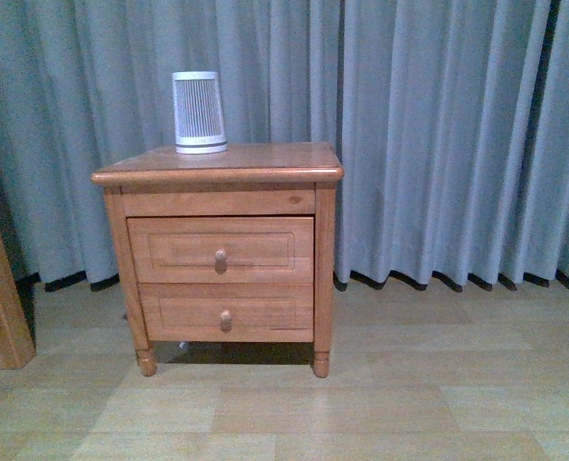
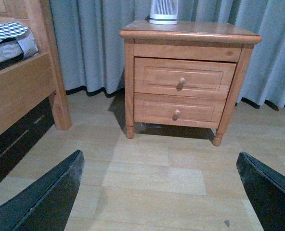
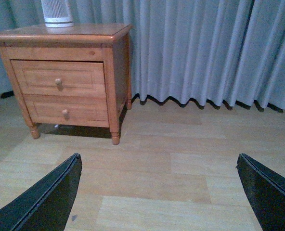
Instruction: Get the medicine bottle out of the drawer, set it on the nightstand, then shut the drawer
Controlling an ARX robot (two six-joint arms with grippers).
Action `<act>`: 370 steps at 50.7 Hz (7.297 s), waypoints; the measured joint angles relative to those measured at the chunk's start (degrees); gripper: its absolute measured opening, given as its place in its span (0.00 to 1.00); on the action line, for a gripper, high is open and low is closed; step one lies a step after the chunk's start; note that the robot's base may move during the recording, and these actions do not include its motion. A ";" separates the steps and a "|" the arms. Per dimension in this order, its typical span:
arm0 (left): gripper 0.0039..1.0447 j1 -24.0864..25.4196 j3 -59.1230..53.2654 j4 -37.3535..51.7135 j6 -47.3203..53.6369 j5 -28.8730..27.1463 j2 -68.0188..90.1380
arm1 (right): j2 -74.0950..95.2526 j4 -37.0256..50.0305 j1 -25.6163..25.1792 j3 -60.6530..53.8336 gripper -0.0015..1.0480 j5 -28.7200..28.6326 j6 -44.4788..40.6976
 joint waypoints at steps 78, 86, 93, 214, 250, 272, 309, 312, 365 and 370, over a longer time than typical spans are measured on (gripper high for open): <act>0.94 -11.67 56.00 43.71 -4.85 0.74 113.22 | 0.09 0.00 0.00 0.00 0.93 -0.02 -0.02; 0.94 -11.78 62.93 45.05 -5.57 -0.57 123.40 | 0.09 0.00 0.00 0.00 0.93 -0.02 -0.02; 0.94 -11.76 68.83 44.87 -5.88 -1.70 130.25 | 0.09 0.00 0.00 0.00 0.93 -0.02 -0.02; 0.75 -15.61 21.49 75.56 -17.16 -2.75 124.80 | 0.09 0.00 0.00 0.00 0.93 -0.02 -0.02; 0.40 -2.14 13.18 11.47 -1.09 -1.01 24.48 | 0.09 0.00 0.00 0.00 0.93 -0.02 -0.02; 0.03 0.04 5.51 11.04 -0.13 0.07 16.59 | 0.07 0.04 0.02 0.00 0.93 0.22 -0.02; 0.03 0.04 0.02 -0.04 -0.11 0.00 0.13 | 43.69 6.58 2.89 29.99 0.93 -8.85 9.46; 0.03 0.04 0.02 -0.04 -0.13 -0.02 0.11 | 52.48 5.14 5.22 37.81 0.93 -7.54 9.16; 0.94 0.04 0.02 -0.04 -0.02 -0.02 0.09 | 136.23 -39.15 10.97 108.17 0.93 6.25 13.53; 0.94 0.04 0.02 -0.04 -0.02 -0.02 0.09 | 137.94 -39.39 10.95 108.56 0.93 6.19 13.40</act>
